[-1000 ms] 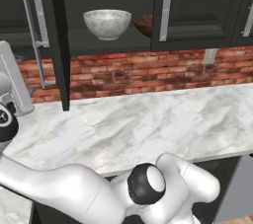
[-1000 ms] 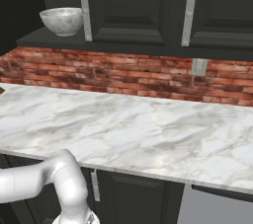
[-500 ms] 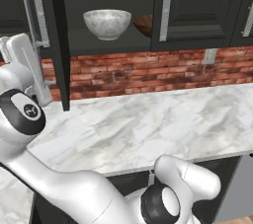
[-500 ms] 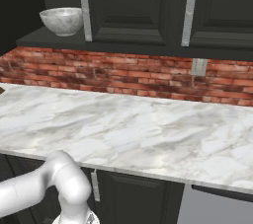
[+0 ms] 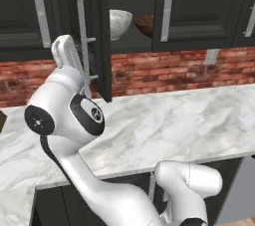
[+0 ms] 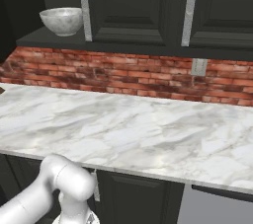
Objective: Open the cabinet. Pick the bowls from the counter and place them in the cabinet. Then close the cabinet.
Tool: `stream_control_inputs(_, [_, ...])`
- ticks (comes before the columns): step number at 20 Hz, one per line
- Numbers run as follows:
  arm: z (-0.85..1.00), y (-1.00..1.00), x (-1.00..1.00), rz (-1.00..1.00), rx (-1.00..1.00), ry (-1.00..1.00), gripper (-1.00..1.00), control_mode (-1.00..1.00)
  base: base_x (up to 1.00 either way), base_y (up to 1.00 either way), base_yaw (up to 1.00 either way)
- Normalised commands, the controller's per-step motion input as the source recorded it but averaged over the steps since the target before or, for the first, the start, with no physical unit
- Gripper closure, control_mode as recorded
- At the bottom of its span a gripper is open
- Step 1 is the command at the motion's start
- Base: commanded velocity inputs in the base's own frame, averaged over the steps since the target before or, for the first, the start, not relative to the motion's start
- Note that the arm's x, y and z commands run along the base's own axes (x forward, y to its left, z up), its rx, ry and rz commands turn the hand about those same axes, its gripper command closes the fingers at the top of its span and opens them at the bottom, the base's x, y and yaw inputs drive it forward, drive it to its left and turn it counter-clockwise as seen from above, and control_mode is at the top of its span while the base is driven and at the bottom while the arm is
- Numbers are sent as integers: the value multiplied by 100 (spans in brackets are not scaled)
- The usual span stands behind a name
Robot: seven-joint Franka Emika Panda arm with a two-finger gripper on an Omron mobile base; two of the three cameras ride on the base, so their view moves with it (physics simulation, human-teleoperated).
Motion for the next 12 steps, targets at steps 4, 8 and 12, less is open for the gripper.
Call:
stream_control_inputs(4, [0, -78, 9, 8, 0, -14, -100, -100, 0, 0, 0])
stream_control_inputs(8, [0, -66, 51, 3, 0, -8, -100, -100, 0, 0, 0])
stream_control_inputs(12, [0, -62, 69, 0, 0, -6, -100, -100, 0, 0, 0])
